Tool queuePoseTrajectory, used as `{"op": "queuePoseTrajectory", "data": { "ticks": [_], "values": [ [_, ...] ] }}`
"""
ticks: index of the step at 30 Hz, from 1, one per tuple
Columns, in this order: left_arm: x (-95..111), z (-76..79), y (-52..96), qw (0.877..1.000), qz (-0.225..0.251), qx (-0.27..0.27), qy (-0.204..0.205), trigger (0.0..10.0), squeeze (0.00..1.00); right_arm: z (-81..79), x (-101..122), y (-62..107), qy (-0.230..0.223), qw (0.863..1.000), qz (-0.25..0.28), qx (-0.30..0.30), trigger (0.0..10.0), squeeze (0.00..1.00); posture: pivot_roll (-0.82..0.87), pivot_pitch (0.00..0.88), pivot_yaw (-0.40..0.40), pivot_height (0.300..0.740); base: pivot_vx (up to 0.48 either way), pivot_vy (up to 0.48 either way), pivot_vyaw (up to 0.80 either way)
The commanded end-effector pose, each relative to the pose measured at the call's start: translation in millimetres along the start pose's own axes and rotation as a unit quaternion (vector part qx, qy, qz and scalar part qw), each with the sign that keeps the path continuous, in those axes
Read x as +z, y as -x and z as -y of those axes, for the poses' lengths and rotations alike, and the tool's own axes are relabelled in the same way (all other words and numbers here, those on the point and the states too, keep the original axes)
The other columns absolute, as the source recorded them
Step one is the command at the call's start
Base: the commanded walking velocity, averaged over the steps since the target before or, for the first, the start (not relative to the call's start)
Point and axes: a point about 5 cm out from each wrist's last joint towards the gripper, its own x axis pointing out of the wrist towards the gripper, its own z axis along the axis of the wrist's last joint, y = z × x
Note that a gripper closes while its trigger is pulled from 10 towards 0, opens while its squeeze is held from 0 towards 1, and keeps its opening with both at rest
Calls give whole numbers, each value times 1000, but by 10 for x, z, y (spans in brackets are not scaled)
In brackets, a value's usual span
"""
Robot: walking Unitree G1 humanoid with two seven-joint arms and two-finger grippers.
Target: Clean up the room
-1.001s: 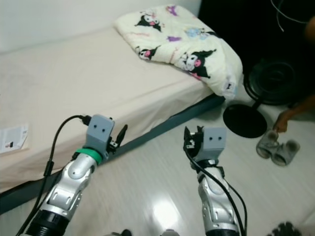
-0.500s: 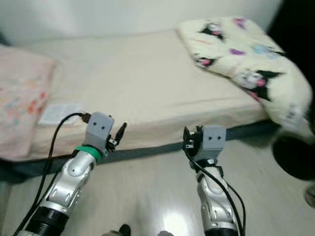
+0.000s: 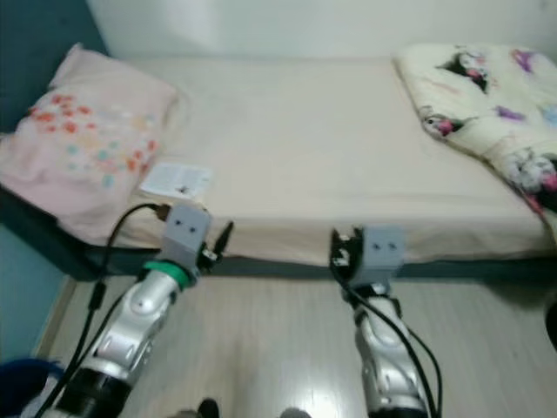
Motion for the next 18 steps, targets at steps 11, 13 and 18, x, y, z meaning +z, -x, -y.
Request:
{"op": "queuePoseTrajectory", "data": {
  "ticks": [11, 13, 18],
  "values": [
    [-62, 70, 23, 1000, -9, -11, -4, 10000, 0, 50, -80, 54, 0, 1000, -18, -5, 10000, 0, -169, 63, 61, 723, 0, 0, 756],
    [-59, 73, 23, 1000, -6, -12, -6, 10000, 0, 50, -78, 53, -4, 1000, -16, -4, 10000, 0, -169, 63, 61, 723, 0, -182, 281],
    [-56, 85, 23, 1000, -2, -14, -7, 10000, 0, 54, -83, 53, -8, 1000, -17, -4, 10000, 0, -171, 60, 60, 723, 0, -404, 0]
  ]
}}
